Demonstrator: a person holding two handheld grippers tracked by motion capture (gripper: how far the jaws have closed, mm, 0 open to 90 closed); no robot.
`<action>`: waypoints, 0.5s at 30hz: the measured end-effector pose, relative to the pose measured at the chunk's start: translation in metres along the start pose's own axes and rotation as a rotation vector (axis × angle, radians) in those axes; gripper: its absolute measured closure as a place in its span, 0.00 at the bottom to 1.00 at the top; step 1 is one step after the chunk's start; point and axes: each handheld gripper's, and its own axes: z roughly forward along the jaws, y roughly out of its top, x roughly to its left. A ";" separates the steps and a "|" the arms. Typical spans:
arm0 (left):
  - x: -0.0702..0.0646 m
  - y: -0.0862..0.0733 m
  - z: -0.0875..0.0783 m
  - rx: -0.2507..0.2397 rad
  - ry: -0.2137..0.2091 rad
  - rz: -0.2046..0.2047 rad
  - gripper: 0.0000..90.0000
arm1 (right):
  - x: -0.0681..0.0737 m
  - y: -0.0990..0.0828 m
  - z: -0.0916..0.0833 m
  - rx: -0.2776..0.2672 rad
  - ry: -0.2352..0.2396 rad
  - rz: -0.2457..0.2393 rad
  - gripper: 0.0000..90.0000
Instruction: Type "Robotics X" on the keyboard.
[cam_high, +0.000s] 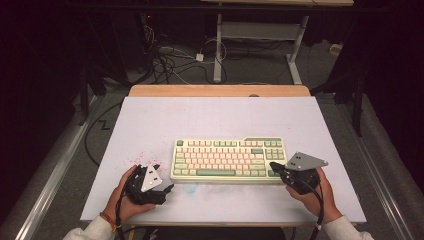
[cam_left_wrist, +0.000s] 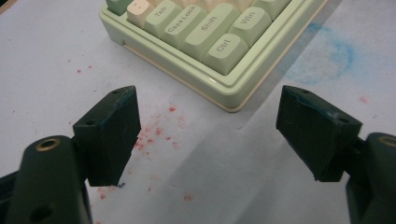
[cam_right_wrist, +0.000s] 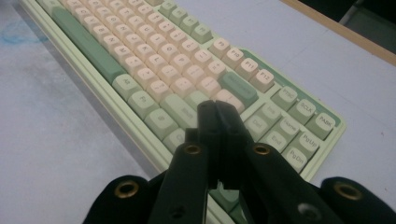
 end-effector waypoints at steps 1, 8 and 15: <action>0.000 0.000 0.000 0.000 0.000 -0.002 0.23 | 0.000 0.002 0.001 0.001 0.002 -0.003 1.00; 0.000 0.001 0.000 0.002 -0.001 -0.003 0.23 | 0.000 0.013 0.010 0.009 0.020 -0.016 1.00; 0.000 0.001 0.000 0.001 -0.003 -0.001 0.23 | 0.005 0.019 0.023 0.034 0.046 -0.036 1.00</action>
